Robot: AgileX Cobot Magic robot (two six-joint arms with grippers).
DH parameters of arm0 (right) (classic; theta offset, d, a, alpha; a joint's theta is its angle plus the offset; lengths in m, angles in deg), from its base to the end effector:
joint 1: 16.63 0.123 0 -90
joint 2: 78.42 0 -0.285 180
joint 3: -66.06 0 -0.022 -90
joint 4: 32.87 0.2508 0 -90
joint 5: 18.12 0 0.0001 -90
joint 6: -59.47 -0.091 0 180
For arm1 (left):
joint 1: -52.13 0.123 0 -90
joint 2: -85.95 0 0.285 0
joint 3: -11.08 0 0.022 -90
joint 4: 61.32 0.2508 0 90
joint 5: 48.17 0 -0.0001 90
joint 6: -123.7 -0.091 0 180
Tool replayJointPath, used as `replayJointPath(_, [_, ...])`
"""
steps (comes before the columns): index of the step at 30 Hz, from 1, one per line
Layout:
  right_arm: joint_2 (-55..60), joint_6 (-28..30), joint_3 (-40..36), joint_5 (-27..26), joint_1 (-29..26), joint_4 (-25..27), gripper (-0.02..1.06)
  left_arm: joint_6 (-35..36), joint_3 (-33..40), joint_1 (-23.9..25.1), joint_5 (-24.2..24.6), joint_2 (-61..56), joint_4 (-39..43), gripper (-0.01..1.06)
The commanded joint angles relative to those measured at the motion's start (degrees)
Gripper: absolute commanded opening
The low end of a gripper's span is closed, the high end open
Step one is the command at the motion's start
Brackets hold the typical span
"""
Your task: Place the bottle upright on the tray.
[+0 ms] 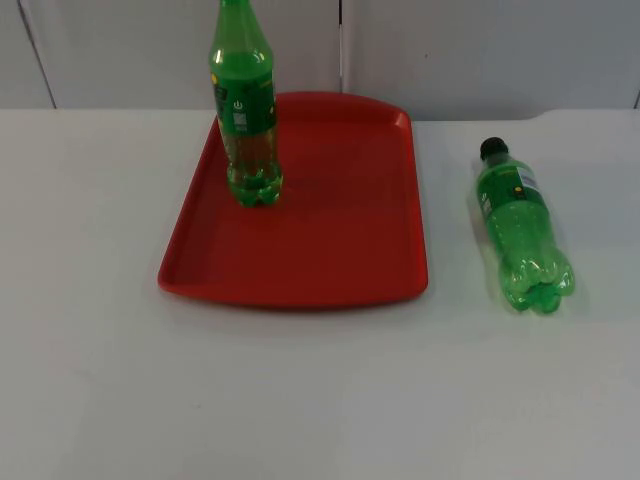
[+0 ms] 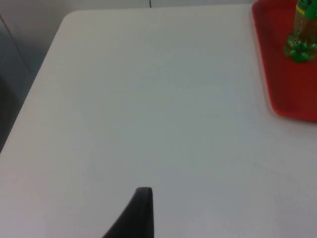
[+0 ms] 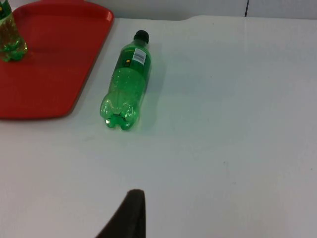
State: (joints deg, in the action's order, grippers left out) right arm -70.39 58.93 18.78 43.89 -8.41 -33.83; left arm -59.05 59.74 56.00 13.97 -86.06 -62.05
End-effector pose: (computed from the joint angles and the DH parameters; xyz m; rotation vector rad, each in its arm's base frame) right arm -0.0074 -0.0024 0.2818 -0.1360 2.0438 0.0753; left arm -0.0050 -0.0014 0.2750 -0.0195 2.0736 0.0555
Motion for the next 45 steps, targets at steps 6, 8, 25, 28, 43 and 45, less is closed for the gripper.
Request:
replayJointPath(6, [-0.24, 0.12, -0.33, -0.26, -0.25, -0.06, 1.05, 0.01, 0.21, 0.15, -0.61, -0.20, 0.24, 1.05])
replayJointPath(8, [-0.24, 0.12, -0.33, -0.26, -0.25, -0.06, 1.05, 0.01, 0.21, 0.15, -0.61, -0.20, 0.24, 1.05])
replayJointPath(25, [-0.24, 0.12, -0.33, -0.26, -0.25, -0.06, 1.05, 0.01, 0.21, 0.15, -0.61, -0.20, 0.24, 1.05])
replayJointPath(28, [-0.24, 0.12, -0.33, -0.26, -0.25, -0.06, 1.05, 0.01, 0.21, 0.15, -0.61, -0.20, 0.24, 1.05])
replayJointPath(43, [-0.24, 0.12, -0.33, -0.26, -0.25, -0.06, 1.05, 0.01, 0.21, 0.15, -0.61, -0.20, 0.24, 1.05])
replayJointPath(45, [-0.24, 0.12, -0.33, -0.26, -0.25, -0.06, 1.05, 0.01, 0.21, 0.15, -0.61, -0.20, 0.24, 1.05])
